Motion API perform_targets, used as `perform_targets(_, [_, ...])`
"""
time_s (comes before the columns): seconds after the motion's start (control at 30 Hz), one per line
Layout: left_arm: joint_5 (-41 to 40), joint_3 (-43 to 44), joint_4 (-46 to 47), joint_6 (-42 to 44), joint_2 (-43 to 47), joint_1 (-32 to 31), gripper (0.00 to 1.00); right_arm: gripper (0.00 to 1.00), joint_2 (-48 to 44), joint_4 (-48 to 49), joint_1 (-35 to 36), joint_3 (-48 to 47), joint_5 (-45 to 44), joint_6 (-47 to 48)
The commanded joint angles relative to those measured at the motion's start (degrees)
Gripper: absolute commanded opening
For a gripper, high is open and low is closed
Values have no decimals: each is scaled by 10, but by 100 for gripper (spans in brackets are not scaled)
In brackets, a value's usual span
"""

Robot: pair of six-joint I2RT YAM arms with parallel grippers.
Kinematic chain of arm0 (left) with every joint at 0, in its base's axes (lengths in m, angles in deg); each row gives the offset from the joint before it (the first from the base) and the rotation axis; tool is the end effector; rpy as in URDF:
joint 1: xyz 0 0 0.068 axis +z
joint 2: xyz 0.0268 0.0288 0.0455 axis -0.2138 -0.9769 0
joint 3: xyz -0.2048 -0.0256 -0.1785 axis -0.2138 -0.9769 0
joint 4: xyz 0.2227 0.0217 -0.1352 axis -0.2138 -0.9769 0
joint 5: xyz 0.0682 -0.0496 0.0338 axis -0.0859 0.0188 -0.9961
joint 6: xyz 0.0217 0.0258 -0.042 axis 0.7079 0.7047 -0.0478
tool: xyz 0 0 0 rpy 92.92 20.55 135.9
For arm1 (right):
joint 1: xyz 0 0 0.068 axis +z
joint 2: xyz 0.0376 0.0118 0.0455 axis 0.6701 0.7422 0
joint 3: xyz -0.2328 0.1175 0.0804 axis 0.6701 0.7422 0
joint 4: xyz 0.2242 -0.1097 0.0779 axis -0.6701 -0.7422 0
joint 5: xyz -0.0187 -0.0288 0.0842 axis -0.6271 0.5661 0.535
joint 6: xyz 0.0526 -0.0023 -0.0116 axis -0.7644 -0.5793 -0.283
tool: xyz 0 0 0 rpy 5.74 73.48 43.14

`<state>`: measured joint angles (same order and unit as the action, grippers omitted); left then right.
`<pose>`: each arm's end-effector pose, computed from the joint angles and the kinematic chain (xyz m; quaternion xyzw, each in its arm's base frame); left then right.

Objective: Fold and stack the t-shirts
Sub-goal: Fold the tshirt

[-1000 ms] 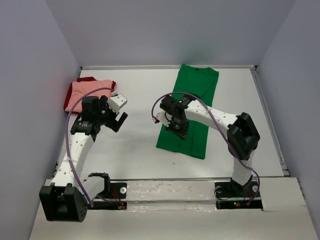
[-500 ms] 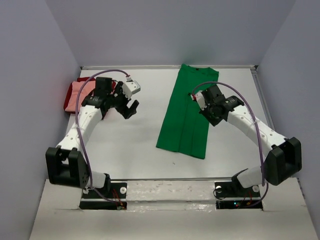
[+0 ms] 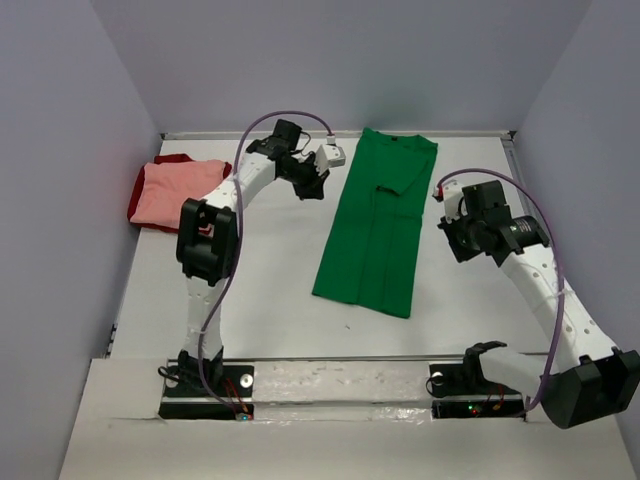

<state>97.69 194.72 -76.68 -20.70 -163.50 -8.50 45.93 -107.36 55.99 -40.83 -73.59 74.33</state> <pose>0.4331 -0.1897 0.2568 0.5751 0.6800 -0.2545 0.3770 0.2061 0.0491 0.3169 -0.2421 0.9216 -0.0332 0.3015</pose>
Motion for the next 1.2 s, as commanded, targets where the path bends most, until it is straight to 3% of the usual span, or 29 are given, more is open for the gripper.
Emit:
perform_targets(0.0, [10, 88, -30, 3, -37, -17, 0, 0, -10, -9, -29, 12, 62, 4])
perform_targets(0.17, [-14, 192, -28, 24, -115, -47, 0, 0, -4, -21, -53, 6, 89, 7])
perform_targets(0.27, [-26, 205, 15, 37, -132, -60, 0, 0, 1, -28, -69, 4, 105, 10])
perform_targets(0.43, [-46, 259, 85, 2, -183, -67, 0, 0, 10, -35, -88, 2, 126, 14])
perform_targets(0.57, [-45, 323, 87, -9, -236, -76, 0, 0, 23, -35, -94, -1, 133, 14])
perform_targets(0.87, [-81, 306, 101, -8, -275, -104, 0, 0, 46, -35, -94, -4, 148, 20])
perform_targets(1.0, [-131, 354, 59, -9, -307, -114, 0, 0, 50, -38, -94, -5, 151, 22])
perform_targets(1.17, [-190, 336, 48, -12, -309, -119, 0, 0, 49, -40, -94, -4, 156, 24])
